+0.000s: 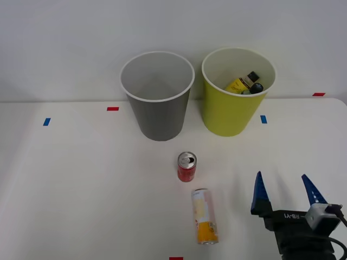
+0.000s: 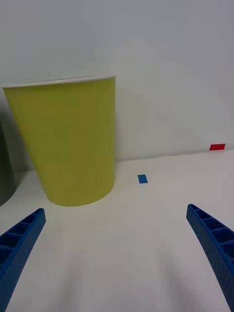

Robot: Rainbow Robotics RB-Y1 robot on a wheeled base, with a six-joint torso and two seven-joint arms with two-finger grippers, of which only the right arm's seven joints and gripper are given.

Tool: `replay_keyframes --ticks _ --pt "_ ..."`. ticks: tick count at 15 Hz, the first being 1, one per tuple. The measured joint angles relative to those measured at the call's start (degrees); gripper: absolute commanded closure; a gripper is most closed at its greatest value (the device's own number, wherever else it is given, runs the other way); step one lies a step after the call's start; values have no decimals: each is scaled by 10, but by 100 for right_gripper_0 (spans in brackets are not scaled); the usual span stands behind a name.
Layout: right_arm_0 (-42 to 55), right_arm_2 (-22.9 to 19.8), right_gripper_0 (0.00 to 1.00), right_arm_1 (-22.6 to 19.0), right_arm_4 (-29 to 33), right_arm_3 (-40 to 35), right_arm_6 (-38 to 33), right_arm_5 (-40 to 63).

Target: Put cans in the gray bin, plastic bottles in the light green bin

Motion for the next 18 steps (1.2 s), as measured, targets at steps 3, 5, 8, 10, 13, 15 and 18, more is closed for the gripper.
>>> replay_keyframes --ticks 3,5,8,10,13,15,18 --pt "27 14 0 -2 14 2 -18 -6" --pt "36 17 0 -4 20 25 -32 -41" --pt "40 19 0 -7 35 76 -116 -115" --pt "57 21 0 -11 49 85 -159 -149" --pt "77 31 0 -4 24 105 -155 -214" --pt "71 36 0 1 -4 138 -121 -260" --pt "68 38 0 13 -31 173 -36 -294"
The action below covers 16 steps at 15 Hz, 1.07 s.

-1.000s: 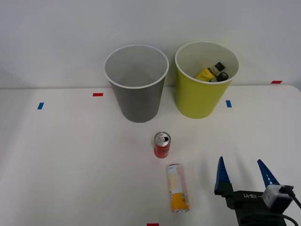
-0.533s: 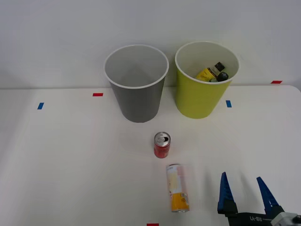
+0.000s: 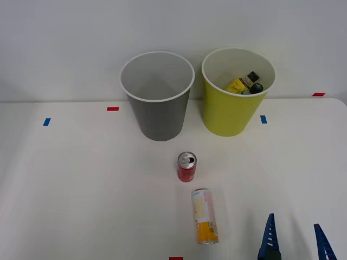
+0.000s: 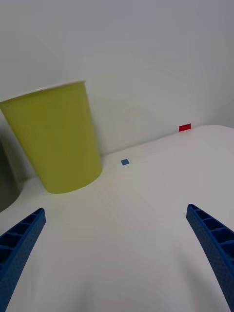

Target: Put cans in the gray bin, plastic bottles in the light green bin

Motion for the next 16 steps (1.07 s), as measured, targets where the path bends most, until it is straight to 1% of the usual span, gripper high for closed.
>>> replay_keyframes --ticks 5,7,11,13,16 --pt "18 9 0 38 64 4 -15 11" --pt "26 12 0 45 95 4 -23 28" --pt "28 -7 0 31 153 -3 -38 41" --pt "29 -11 0 26 158 -7 -43 42" --pt "29 -20 0 23 150 -8 -44 42"
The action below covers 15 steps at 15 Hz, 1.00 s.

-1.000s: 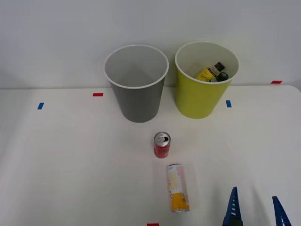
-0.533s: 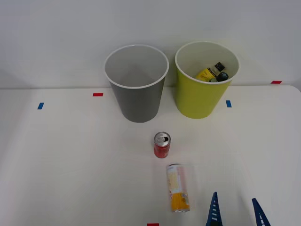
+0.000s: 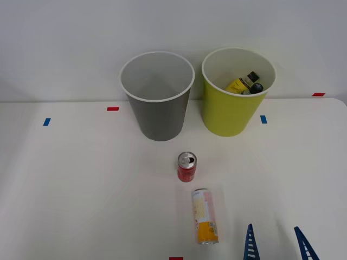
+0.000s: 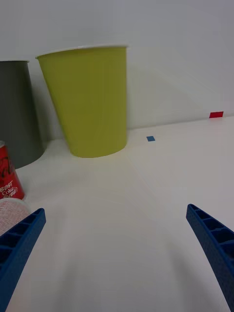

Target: Put cans in the gray bin, plastic bottles in the light green bin

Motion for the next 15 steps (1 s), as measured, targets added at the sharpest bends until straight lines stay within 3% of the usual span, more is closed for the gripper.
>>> replay_keyframes --ticks 15 --pt "5 -11 0 -23 -12 -1 14 -15"
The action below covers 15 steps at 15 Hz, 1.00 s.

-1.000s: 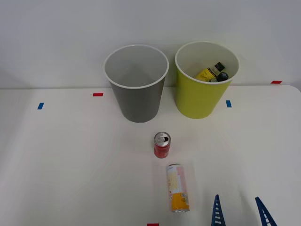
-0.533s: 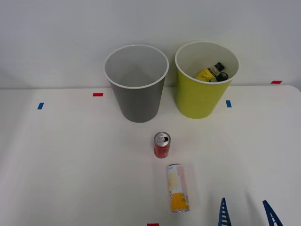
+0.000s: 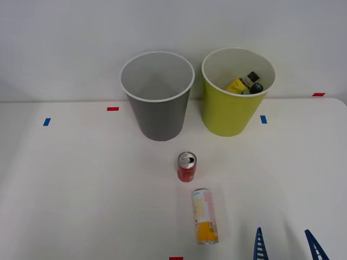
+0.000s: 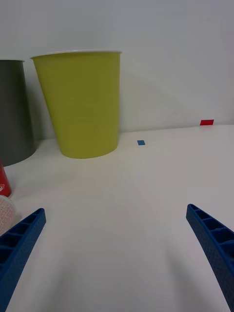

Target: Put cans in the gray bin, plastic bottles in the light green bin

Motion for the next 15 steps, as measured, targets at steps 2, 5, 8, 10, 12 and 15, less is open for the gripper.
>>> replay_keyframes --ticks 2,5,8,10,12,15 --pt "0 0 0 0 0 0 0 0" --pt "0 0 0 0 0 0 0 0" --pt "0 0 0 0 0 0 0 0" --pt "0 0 0 0 0 0 0 0" --pt "0 0 0 0 0 0 0 0" --pt "0 0 0 0 0 0 0 0"
